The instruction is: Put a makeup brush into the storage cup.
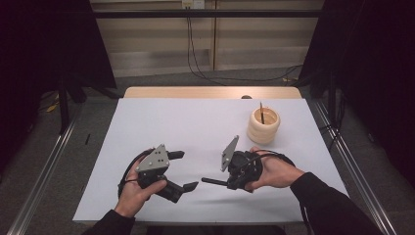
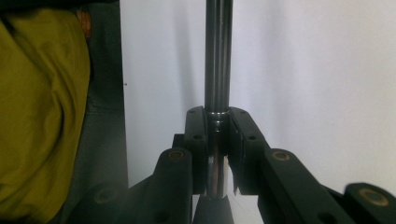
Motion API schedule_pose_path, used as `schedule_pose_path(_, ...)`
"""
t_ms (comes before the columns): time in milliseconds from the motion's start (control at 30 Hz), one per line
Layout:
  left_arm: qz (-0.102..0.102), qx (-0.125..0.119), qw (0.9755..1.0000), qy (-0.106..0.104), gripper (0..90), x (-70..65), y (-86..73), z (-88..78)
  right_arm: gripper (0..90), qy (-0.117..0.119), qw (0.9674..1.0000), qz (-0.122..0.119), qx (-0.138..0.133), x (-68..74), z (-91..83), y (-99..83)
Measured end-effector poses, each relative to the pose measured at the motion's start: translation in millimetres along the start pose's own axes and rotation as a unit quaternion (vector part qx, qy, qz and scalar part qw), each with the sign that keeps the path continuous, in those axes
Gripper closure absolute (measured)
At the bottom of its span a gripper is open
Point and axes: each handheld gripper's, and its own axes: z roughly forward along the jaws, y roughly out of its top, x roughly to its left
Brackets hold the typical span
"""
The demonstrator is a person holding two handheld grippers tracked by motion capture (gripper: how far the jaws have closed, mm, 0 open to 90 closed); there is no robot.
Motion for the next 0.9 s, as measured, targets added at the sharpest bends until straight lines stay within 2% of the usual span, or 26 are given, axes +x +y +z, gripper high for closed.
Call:
schedule_pose_path(100, -0.003, 0.019, 0.9998, -0.007, 1.8, 0.9, 1.0, -0.2, 78.6, 0.002, 1.0, -0.001, 0.001, 1.6, -0.8, 0.4)
schedule_pose_path(167, -0.001, 0.023, 0.9997, -0.01, 2.2, 2.0, 1.7, 0.8, 78.6, 0.006, 1.0, -0.004, 0.005, 1.8, -0.6, 0.5)
schedule_pose_path(300, -0.014, 0.048, 0.9986, -0.014, 2.2, 3.9, 4.1, 3.6, 78.6, 0.012, 0.9998, -0.003, 0.012, 1.7, -0.3, 0.7)
schedule_pose_path(333, -0.009, 0.063, 0.9979, -0.017, 2.2, 5.1, 5.1, 4.6, 78.6, 0.012, 0.9998, -0.011, 0.013, 0.9, 0.4, 0.7)
schedule_pose_path(433, -0.002, 0.092, 0.9955, -0.024, 2.4, 5.8, 8.2, 8.5, 78.6, 0.012, 0.9997, -0.012, 0.02, 1.7, 2.7, 1.5)
schedule_pose_path(467, 0.002, 0.101, 0.9944, -0.032, 2.6, 6.2, 9.5, 9.6, 78.6, 0.014, 0.9995, -0.018, 0.022, 1.1, 3.0, 1.8)
schedule_pose_path(533, 0.005, 0.117, 0.9921, -0.044, 3.3, 5.2, 11.8, 12.5, 78.6, 0.014, 0.9995, -0.015, 0.025, 1.7, 4.0, 2.6)
schedule_pose_path(567, 0.011, 0.123, 0.9912, -0.048, 3.3, 4.8, 12.5, 14.4, 78.6, 0.016, 0.9994, -0.02, 0.026, 1.1, 4.8, 2.7)
schedule_pose_path(600, 0.01, 0.126, 0.9906, -0.052, 3.3, 3.6, 13.0, 16.1, 78.6, 0.016, 0.9993, -0.014, 0.03, 1.9, 5.3, 3.3)
schedule_pose_path(667, 0.011, 0.138, 0.9884, -0.064, 3.8, 3.9, 14.8, 18.0, 78.6, 0.014, 0.9992, -0.019, 0.032, 2.0, 6.1, 3.9)
schedule_pose_path(733, 0.005, 0.14, 0.9861, -0.089, 4.1, 5.4, 16.0, 19.1, 78.6, 0.014, 0.9991, -0.025, 0.03, 2.7, 6.8, 4.6)
schedule_pose_path(867, 0.009, 0.155, 0.9836, -0.092, 6.8, 5.3, 17.4, 24.4, 78.6, 0.018, 0.9988, -0.037, 0.027, 2.0, 8.4, 4.9)
schedule_pose_path(900, 0.017, 0.159, 0.983, -0.09, 7.2, 5.5, 18.2, 26.1, 78.6, 0.018, 0.9988, -0.033, 0.03, 2.5, 8.3, 5.2)
